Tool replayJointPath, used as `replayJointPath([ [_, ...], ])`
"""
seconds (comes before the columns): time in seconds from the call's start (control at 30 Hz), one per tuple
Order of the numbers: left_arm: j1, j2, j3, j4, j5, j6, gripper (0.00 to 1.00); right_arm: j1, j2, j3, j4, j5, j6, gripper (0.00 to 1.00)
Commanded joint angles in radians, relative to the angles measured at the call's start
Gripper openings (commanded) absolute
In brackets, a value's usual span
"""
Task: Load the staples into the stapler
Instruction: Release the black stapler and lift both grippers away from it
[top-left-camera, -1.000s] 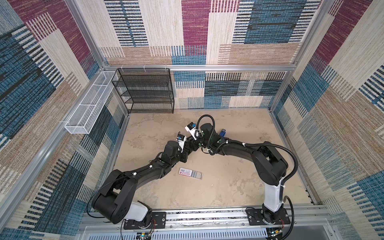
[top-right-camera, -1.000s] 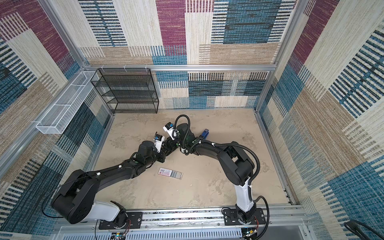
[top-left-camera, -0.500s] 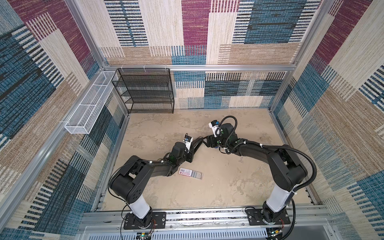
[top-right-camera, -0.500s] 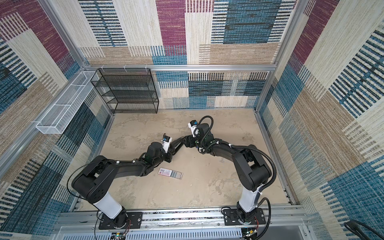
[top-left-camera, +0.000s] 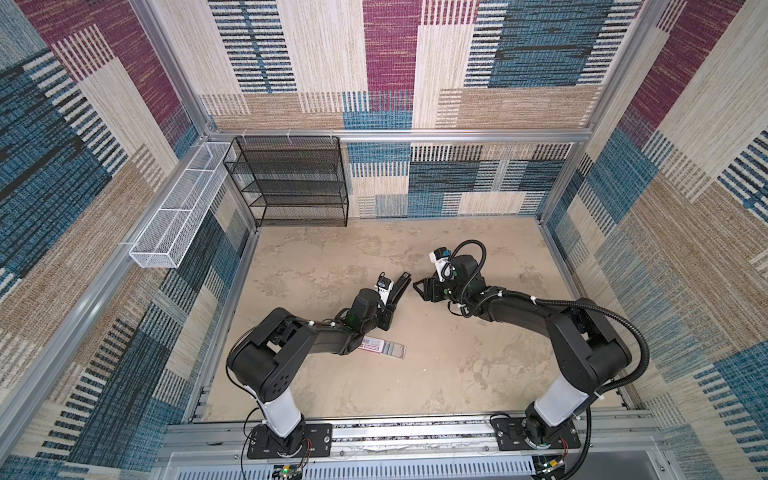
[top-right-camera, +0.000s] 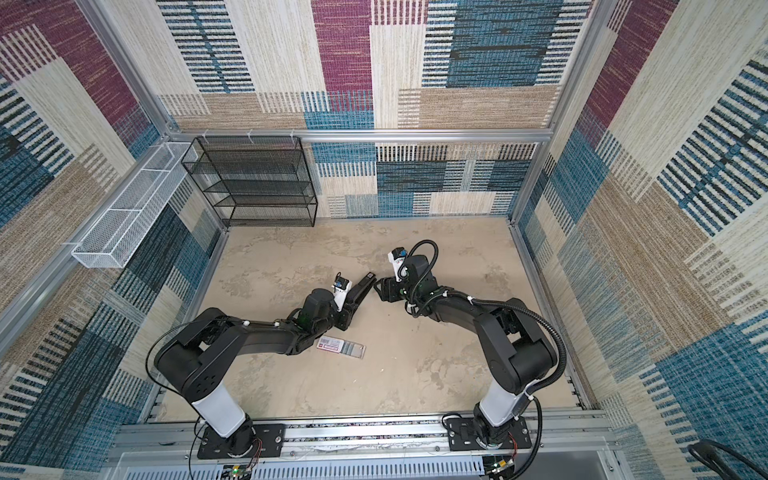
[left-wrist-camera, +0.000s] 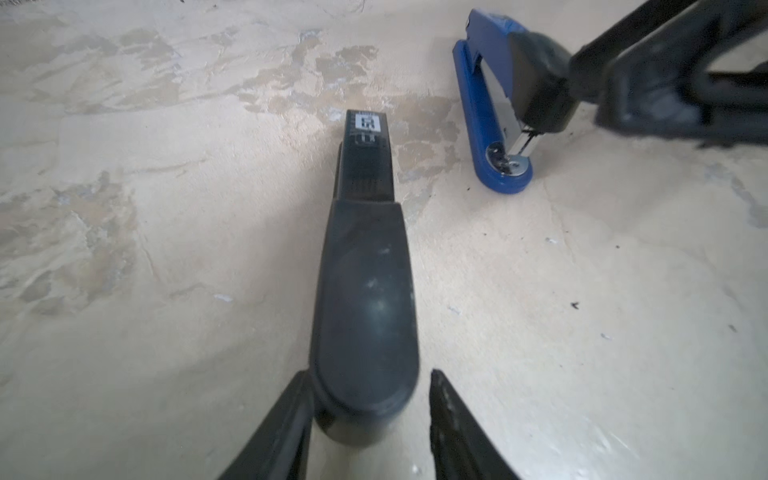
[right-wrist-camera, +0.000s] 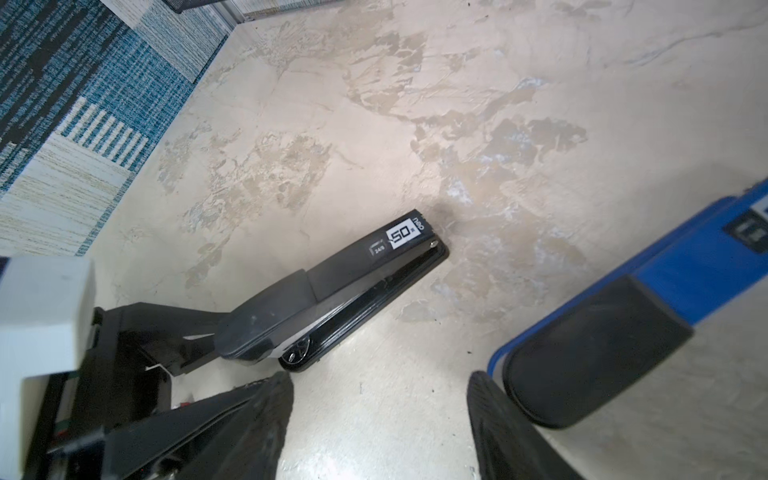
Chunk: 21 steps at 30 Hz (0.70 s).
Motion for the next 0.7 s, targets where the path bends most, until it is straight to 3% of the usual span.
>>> replayJointPath([
  [0.0,-0.003,-0.083,0.010,-0.128,-0.017,0.009,0.52,-0.004,-0.025,-0.009,0.031,0.012,0.005,0.70],
  [0.1,-0.001,-0.161,0.056,-0.276,-0.042,0.003,0.59,-0.007,-0.046,-0.014,0.014,0.005,0.005,0.70],
  [0.23,0.020,-0.157,0.208,-0.526,-0.030,0.014,0.63,-0.008,-0.080,-0.031,-0.006,-0.006,0.006,0.70],
  [0.37,0.042,-0.074,0.379,-0.709,0.041,0.019,0.64,-0.007,-0.123,-0.052,-0.030,0.001,0.010,0.70],
  [0.67,0.046,0.144,0.645,-0.975,0.074,0.035,0.64,-0.011,-0.184,-0.106,-0.048,0.024,0.007,0.70],
])
